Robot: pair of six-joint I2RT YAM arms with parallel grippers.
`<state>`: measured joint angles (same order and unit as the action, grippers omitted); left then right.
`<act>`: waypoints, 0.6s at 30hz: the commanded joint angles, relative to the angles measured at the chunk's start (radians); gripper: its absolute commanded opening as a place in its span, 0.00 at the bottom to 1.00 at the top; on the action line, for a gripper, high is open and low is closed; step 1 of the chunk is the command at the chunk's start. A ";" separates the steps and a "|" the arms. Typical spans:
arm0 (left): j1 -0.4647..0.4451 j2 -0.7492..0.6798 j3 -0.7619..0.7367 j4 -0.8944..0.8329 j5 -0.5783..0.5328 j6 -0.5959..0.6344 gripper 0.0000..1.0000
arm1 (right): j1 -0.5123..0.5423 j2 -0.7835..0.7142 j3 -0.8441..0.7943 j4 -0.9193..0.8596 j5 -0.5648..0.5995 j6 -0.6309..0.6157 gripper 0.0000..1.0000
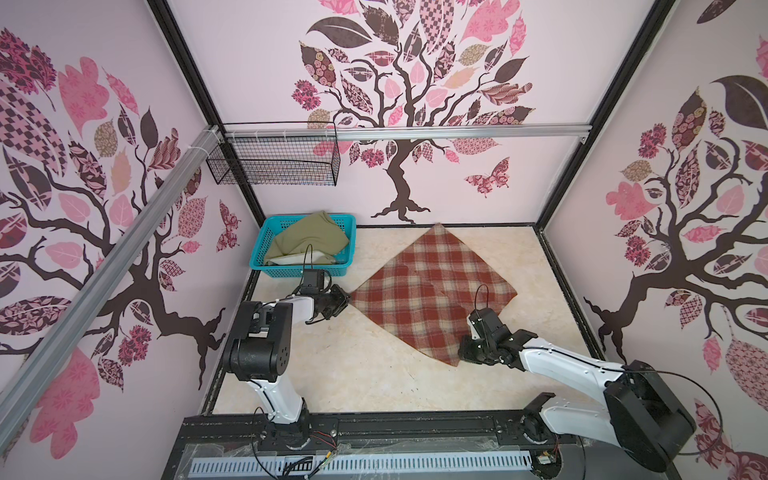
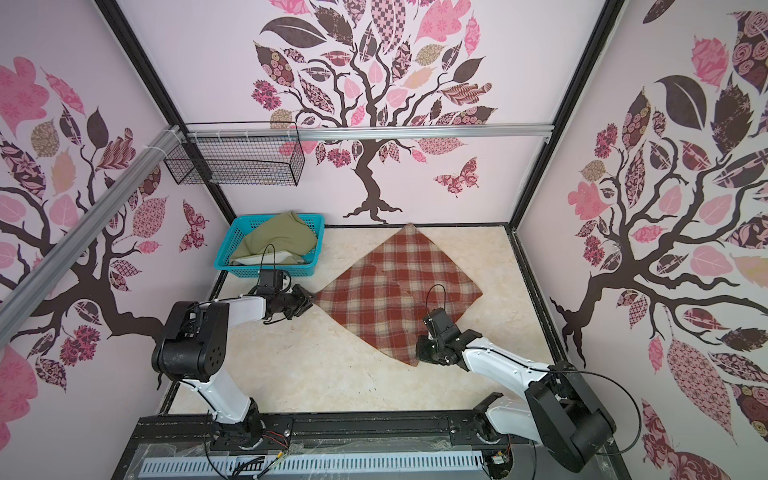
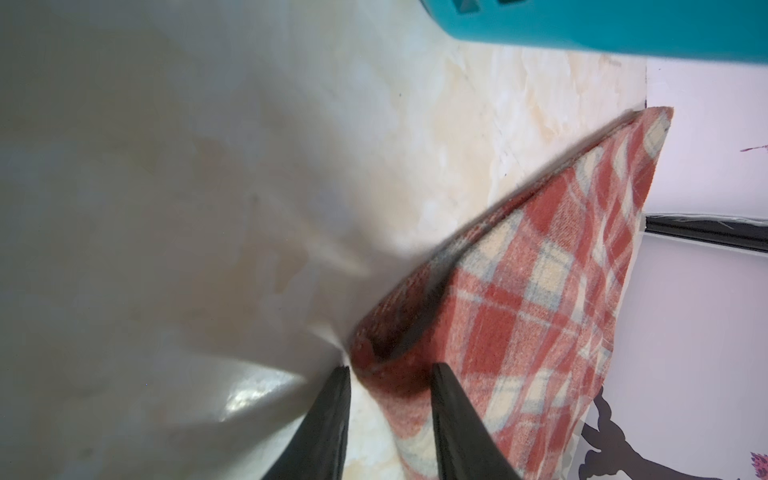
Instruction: Fold and stack the skirts
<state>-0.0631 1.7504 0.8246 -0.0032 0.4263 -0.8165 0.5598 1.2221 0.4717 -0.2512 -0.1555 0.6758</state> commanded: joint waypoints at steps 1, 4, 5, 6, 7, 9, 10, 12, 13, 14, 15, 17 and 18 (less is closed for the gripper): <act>0.006 0.028 0.018 0.023 -0.029 0.006 0.34 | 0.003 0.035 0.024 -0.035 -0.012 -0.009 0.10; 0.006 0.036 0.020 0.027 -0.027 0.012 0.27 | 0.004 0.047 0.026 -0.034 -0.018 -0.010 0.10; 0.005 0.037 0.019 0.028 -0.027 0.013 0.23 | 0.003 0.048 0.027 -0.033 -0.017 -0.011 0.10; 0.005 0.037 0.018 0.032 -0.026 0.013 0.18 | 0.003 0.049 0.029 -0.034 -0.016 -0.012 0.10; 0.006 0.034 0.015 0.036 -0.024 0.013 0.13 | 0.005 0.048 0.031 -0.034 -0.015 -0.012 0.10; 0.006 0.027 0.008 0.044 -0.020 0.011 0.04 | 0.004 0.043 0.037 -0.045 -0.010 -0.019 0.10; 0.005 0.022 0.006 0.044 -0.018 0.012 0.00 | 0.005 0.041 0.042 -0.052 -0.004 -0.024 0.10; 0.005 0.007 0.000 0.042 -0.015 0.014 0.00 | 0.003 0.028 0.055 -0.075 0.011 -0.042 0.13; 0.005 -0.002 -0.005 0.040 -0.017 0.016 0.00 | 0.004 0.016 0.065 -0.094 0.023 -0.051 0.14; 0.006 -0.011 -0.006 0.036 -0.019 0.019 0.00 | 0.004 0.005 0.072 -0.110 0.033 -0.056 0.15; 0.006 -0.022 -0.008 0.028 -0.020 0.022 0.00 | 0.005 -0.011 0.077 -0.123 0.040 -0.065 0.17; 0.006 -0.039 -0.012 0.015 -0.021 0.026 0.00 | 0.011 -0.037 0.089 -0.153 0.061 -0.083 0.20; 0.005 -0.049 -0.013 0.008 -0.024 0.031 0.00 | 0.019 -0.047 0.094 -0.164 0.074 -0.092 0.22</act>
<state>-0.0631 1.7432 0.8234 0.0124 0.4118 -0.8093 0.5648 1.2167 0.5255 -0.3325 -0.1310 0.6239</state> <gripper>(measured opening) 0.048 0.207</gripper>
